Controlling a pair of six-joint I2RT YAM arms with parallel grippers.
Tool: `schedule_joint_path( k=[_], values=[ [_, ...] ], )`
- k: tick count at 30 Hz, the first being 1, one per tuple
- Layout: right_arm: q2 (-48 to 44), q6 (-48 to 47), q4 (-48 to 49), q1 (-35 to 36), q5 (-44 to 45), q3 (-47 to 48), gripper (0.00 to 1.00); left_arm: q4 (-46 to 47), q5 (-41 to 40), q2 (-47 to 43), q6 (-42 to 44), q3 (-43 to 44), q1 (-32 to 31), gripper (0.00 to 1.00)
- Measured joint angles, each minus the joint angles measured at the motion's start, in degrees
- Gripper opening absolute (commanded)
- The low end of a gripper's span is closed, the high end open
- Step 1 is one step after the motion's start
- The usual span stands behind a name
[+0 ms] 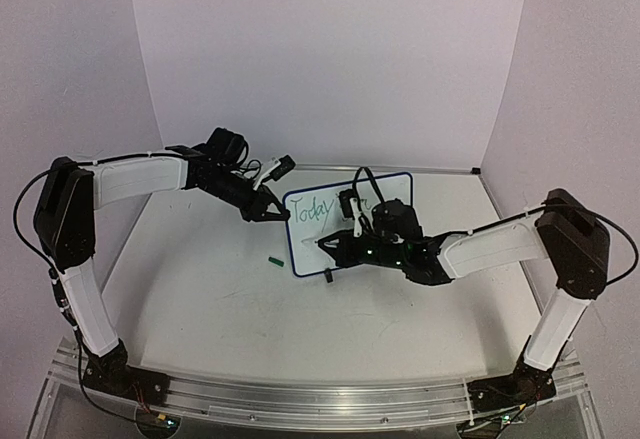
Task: Write a sentence on the whiteboard
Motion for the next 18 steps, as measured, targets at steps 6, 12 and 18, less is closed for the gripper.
schedule_joint_path(
  k=[6, 12, 18],
  values=[
    [0.97, 0.05, 0.52, 0.01, 1.09, 1.21, 0.0, 0.0, -0.04, 0.0, -0.01, 0.0, 0.0, 0.0],
    [1.02, 0.44, 0.52, 0.2, 1.9, 1.32, 0.0, 0.0, -0.08, 0.0, -0.01, 0.0, 0.0, 0.0],
    [1.06, 1.41, 1.39, 0.21, 2.01, 0.18, 0.0, 0.0, -0.07, 0.0, -0.01, 0.0, 0.0, 0.0]
  ],
)
